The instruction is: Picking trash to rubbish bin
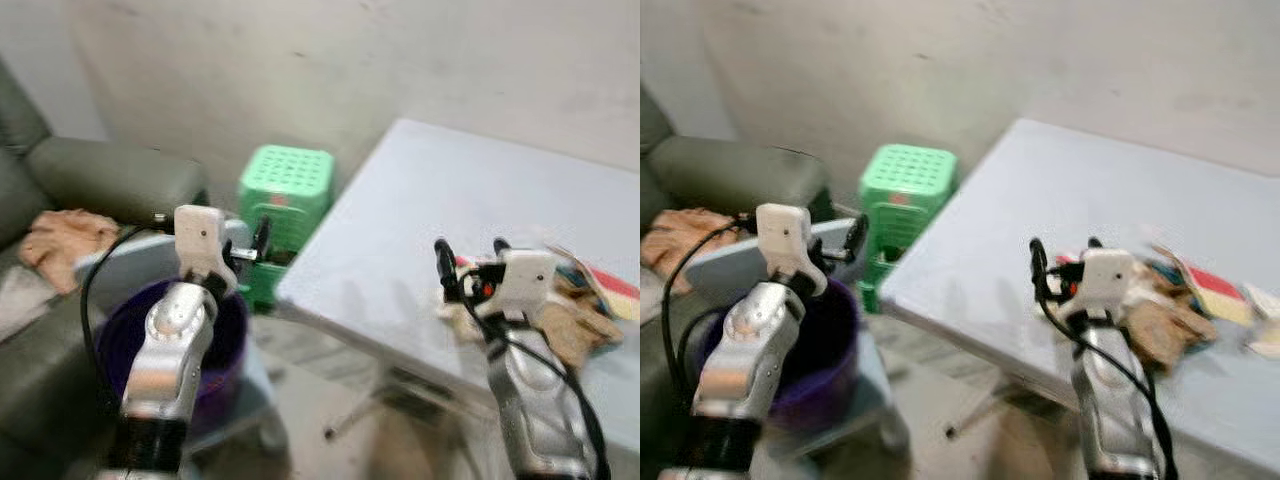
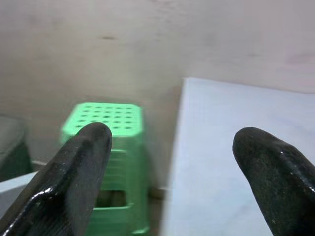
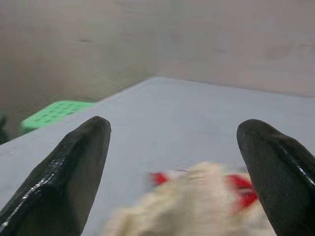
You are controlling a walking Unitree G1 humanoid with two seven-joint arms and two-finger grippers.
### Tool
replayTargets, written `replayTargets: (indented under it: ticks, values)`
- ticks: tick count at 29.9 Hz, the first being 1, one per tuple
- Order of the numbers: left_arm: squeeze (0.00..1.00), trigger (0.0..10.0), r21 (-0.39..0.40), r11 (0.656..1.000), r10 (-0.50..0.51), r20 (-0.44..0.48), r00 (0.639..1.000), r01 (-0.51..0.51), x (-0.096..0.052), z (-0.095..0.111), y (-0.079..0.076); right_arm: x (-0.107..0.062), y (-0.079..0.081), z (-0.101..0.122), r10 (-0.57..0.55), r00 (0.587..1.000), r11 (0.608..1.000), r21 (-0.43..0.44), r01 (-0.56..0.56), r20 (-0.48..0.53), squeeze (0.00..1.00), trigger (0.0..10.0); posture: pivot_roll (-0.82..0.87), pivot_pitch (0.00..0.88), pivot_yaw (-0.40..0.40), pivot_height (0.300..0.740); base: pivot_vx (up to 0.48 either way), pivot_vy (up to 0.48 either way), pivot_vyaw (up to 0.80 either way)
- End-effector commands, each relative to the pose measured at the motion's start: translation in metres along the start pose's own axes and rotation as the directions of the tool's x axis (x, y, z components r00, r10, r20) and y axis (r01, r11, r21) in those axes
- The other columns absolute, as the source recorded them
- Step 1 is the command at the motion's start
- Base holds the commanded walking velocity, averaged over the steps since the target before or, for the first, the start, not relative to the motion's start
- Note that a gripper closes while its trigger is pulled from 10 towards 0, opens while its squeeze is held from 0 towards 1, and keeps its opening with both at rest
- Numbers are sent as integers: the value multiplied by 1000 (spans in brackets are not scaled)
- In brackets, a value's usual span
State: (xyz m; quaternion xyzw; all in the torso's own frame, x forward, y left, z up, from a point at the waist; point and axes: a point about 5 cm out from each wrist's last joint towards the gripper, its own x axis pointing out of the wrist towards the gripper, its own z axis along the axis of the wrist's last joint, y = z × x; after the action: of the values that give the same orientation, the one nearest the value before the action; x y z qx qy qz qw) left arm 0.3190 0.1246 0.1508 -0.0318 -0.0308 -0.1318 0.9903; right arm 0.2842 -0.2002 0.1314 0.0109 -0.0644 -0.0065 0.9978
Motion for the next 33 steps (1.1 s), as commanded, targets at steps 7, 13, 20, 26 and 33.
replayTargets:
  ticks: [7, 13, 20, 26, 33]
  values:
    - [0, 10000, 12, 1000, -16, -33, 999, 17, -4, 1, 1, 2, 6, 8, 21, 999, 999, 44, -22, 28, 0, 10000, 11, 19, -37, 740, 0, 0, 0]
    - [0, 10000, 110, 979, -169, -53, 984, 174, -14, -8, -26, 3, -6, 7, -35, 999, 998, 48, 36, -5, 0, 10000, 12, 39, -42, 740, 0, 0, 0]
    - [0, 10000, 145, 930, -332, -72, 941, 339, -27, -13, -57, 4, -21, 3, -115, 991, 985, 117, 123, -71, 0, 10000, 8, 47, -40, 740, 0, 0, 0]
    - [0, 10000, 135, 919, -363, -72, 929, 370, -31, -12, -63, 0, -27, -2, -94, 983, 972, 199, 125, -157, 0, 10000, 3, 57, -37, 740, 0, 0, 0]
    - [0, 10000, 149, 916, -367, -60, 928, 371, -31, -8, -64, -3, -26, -2, -9, 983, 973, 224, 51, -184, 0, 10000, 3, 60, -36, 740, 0, 0, 0]
